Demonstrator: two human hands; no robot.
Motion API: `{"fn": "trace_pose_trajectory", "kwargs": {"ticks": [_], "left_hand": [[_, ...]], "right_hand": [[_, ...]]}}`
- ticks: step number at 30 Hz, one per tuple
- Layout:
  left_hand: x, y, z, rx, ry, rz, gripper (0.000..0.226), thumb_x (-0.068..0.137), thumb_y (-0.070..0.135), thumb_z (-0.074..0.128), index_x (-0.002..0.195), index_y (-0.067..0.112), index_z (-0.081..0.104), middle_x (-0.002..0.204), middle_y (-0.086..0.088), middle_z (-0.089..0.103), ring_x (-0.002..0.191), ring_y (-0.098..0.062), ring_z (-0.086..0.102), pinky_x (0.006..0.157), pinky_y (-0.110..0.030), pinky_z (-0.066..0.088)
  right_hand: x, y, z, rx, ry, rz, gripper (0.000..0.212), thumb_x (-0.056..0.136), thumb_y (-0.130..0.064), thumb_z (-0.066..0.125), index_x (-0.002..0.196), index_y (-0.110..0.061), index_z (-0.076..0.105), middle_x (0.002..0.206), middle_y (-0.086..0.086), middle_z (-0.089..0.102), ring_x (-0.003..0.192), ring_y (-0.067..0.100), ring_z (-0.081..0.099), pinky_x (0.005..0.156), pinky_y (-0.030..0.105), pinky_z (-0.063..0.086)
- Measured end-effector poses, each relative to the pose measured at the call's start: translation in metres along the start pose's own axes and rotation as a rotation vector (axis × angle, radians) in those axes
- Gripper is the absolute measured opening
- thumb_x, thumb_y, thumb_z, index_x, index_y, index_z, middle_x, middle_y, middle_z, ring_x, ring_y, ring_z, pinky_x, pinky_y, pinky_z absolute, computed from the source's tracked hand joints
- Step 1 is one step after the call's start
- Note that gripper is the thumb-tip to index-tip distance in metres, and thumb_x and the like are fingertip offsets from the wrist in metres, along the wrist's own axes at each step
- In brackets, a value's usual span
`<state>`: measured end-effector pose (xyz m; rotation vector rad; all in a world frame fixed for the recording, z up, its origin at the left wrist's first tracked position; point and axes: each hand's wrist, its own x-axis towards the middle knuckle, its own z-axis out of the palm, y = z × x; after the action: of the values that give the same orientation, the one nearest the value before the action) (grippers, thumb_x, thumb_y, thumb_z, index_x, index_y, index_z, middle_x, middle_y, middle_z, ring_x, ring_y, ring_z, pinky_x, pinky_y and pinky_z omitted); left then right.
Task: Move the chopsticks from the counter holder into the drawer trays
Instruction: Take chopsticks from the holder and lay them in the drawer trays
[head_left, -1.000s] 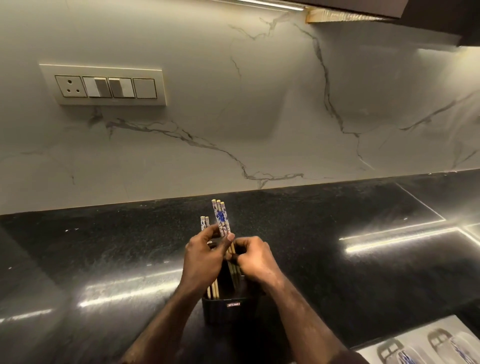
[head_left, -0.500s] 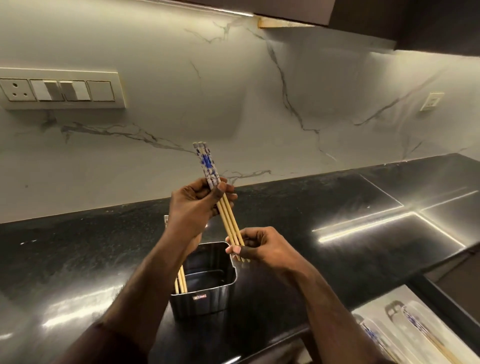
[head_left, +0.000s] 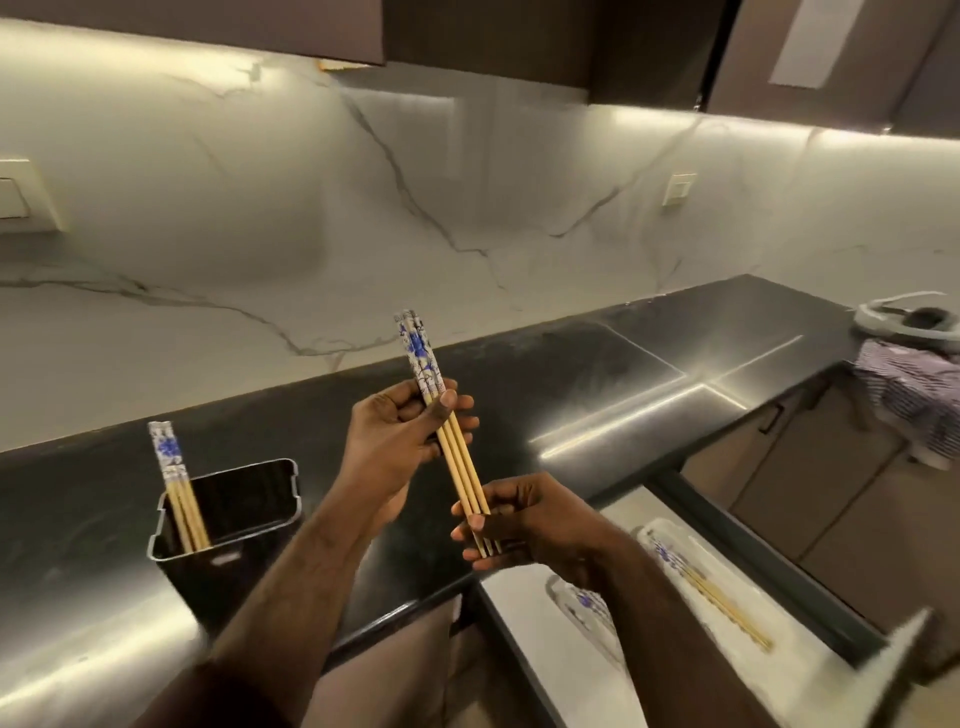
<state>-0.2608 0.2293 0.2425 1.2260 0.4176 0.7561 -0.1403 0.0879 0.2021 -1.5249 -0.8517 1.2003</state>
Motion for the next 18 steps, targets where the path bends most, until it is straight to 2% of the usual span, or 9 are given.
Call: {"fn": "trace_pose_trajectory", "kwargs": {"ticks": [8, 14, 18], "left_hand": [[-0.068, -0.049, 0.153, -0.01, -0.073, -0.094, 0.022, 0.087, 0.007, 0.063, 0.109, 0.003, 0.066, 0.094, -0.014, 0.075, 0.088, -0.029, 0.074, 0.069, -0.033, 0.061], [-0.091, -0.085, 0.267, -0.007, -0.158, -0.162, 0.018, 0.089, 0.007, 0.061, 0.107, 0.008, 0.067, 0.094, -0.011, 0.076, 0.09, -0.028, 0.074, 0.078, -0.042, 0.06], [-0.099, -0.11, 0.322, -0.028, -0.234, -0.227, 0.018, 0.089, 0.006, 0.061, 0.107, 0.006, 0.066, 0.096, -0.016, 0.075, 0.09, -0.03, 0.074, 0.071, -0.037, 0.061]], "right_hand": [[-0.146, 0.031, -0.093, 0.047, 0.053, 0.061, 0.02, 0.091, -0.007, 0.064, 0.111, -0.009, 0.071, 0.104, 0.014, 0.075, 0.092, 0.026, 0.073, 0.079, 0.04, 0.061], [-0.244, 0.04, -0.165, 0.072, 0.174, 0.109, 0.021, 0.092, -0.004, 0.063, 0.112, 0.001, 0.068, 0.1, 0.017, 0.075, 0.083, 0.024, 0.072, 0.07, 0.041, 0.062], [-0.287, 0.055, -0.204, 0.098, 0.259, 0.14, 0.017, 0.094, -0.002, 0.059, 0.108, 0.0, 0.069, 0.099, 0.017, 0.074, 0.082, 0.024, 0.072, 0.068, 0.042, 0.062]]}}
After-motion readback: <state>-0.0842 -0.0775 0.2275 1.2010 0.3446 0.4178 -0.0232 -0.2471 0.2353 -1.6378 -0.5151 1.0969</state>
